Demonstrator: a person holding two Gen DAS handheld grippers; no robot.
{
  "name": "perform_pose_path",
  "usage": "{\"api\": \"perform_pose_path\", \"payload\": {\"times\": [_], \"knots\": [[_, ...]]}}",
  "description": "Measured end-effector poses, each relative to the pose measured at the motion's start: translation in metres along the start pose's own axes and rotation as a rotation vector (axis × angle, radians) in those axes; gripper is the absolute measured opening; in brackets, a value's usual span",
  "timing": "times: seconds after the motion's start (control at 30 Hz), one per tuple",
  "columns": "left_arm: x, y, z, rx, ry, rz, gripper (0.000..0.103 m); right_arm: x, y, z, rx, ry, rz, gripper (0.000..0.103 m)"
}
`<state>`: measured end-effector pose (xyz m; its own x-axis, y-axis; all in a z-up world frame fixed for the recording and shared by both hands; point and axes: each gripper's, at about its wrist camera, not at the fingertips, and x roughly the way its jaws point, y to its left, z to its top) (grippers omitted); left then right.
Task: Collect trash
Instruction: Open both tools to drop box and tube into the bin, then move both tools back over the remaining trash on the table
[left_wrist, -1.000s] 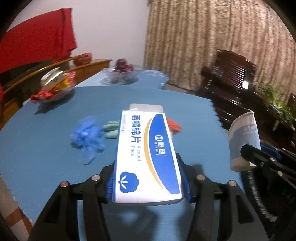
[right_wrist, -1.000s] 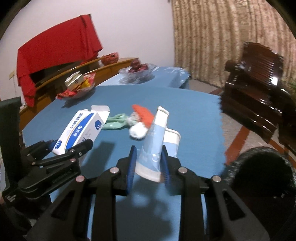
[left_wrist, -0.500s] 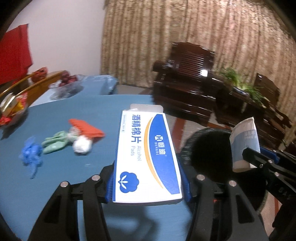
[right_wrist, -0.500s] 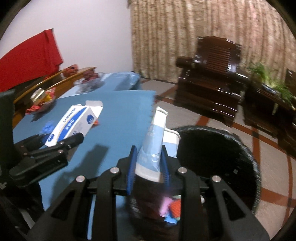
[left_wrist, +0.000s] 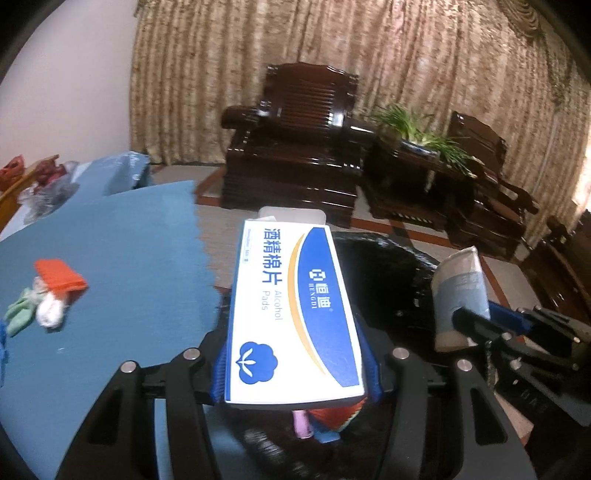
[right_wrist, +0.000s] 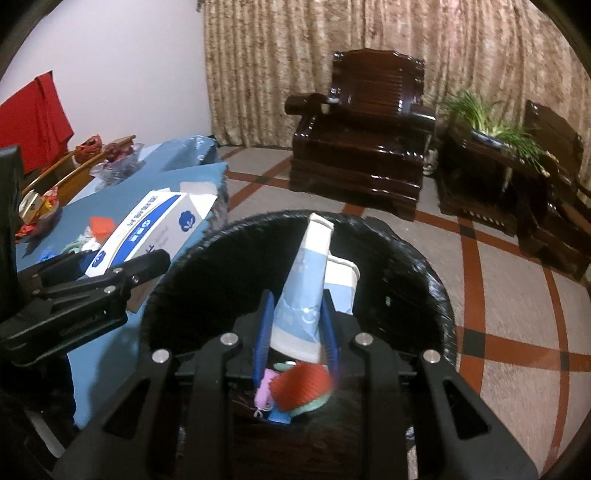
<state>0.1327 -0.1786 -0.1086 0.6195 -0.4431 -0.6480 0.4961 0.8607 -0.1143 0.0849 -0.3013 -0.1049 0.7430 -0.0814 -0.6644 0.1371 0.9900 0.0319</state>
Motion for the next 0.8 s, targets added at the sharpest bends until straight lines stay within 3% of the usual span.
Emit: {"api": "perform_pose_path", "payload": {"times": [0.13,0.17,0.2,0.23,0.3,0.37,0.53,0.8], "knots": [[0.013,-0.012,0.004,0.007,0.025,-0.061,0.058,0.004,-0.011,-0.004,0.01,0.012,-0.036,0.03],[0.014,-0.013,0.005,0.007,0.027,-0.077,0.064,0.004,-0.015,-0.007,0.014,0.01,-0.054,0.039],[0.015,-0.012,0.007,0.004,0.028,-0.087,0.078,0.004,-0.017,-0.006,0.017,0.009,-0.062,0.048],[0.014,-0.012,0.007,0.001,0.023,-0.09,0.085,0.002,-0.02,-0.008,0.022,0.002,-0.079,0.063],[0.011,-0.009,0.008,-0.007,0.011,-0.092,0.086,-0.001,-0.024,-0.009,0.027,-0.014,-0.101,0.073],[0.008,-0.003,0.01,-0.021,0.011,-0.075,0.086,-0.003,-0.027,-0.009,0.032,-0.021,-0.12,0.089],[-0.016,0.025,0.006,-0.063,-0.026,0.021,0.097,-0.007,-0.027,-0.01,0.064,-0.03,-0.104,0.097],[-0.06,0.088,-0.012,-0.134,-0.051,0.187,0.097,-0.01,0.015,0.005,0.054,-0.06,-0.001,0.097]]}}
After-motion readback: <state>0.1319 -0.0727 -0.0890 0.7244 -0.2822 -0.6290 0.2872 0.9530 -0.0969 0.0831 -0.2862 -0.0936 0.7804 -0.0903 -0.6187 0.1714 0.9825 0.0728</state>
